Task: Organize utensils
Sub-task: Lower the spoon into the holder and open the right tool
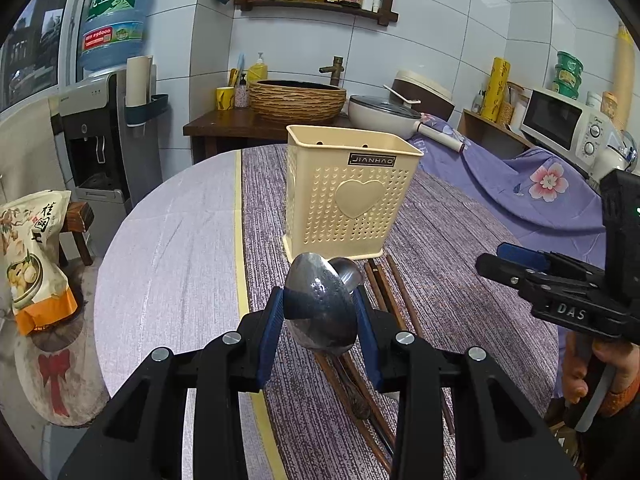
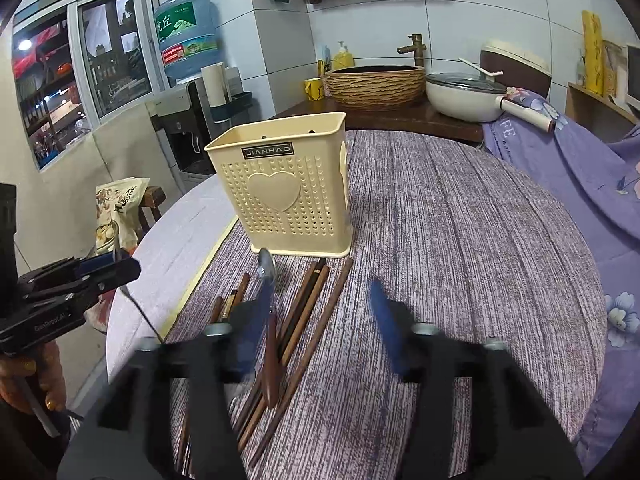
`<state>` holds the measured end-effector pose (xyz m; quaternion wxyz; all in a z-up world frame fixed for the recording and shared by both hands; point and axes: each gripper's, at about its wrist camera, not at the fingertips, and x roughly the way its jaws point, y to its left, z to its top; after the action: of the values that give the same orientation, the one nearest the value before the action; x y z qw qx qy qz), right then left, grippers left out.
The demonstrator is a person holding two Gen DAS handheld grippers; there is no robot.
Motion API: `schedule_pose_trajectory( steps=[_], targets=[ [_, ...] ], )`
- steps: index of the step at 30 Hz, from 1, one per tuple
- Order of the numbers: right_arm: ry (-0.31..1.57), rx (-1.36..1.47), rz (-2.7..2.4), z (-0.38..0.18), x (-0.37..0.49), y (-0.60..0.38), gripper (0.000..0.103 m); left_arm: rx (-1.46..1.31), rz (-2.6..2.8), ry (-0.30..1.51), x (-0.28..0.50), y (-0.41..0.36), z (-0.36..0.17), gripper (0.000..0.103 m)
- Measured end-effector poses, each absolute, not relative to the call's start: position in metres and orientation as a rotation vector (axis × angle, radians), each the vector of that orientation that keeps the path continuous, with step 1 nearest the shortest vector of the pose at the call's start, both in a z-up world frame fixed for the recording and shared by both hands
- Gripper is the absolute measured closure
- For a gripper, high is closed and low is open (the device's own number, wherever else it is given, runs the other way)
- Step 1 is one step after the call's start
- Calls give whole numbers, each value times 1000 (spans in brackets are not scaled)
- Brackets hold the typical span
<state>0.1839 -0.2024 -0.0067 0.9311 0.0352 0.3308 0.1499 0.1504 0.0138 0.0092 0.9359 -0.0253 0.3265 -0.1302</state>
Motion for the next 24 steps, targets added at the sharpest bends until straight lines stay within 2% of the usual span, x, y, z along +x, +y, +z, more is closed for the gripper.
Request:
schedule_pose_trajectory(
  steps=[14, 24],
  targets=[
    [854, -272, 434, -75, 264, -95, 45, -67, -240, 659, 151, 31, 10, 69],
    [945, -272, 457, -98, 302, -79, 49, -81, -235, 662, 154, 39, 8, 69]
  ],
)
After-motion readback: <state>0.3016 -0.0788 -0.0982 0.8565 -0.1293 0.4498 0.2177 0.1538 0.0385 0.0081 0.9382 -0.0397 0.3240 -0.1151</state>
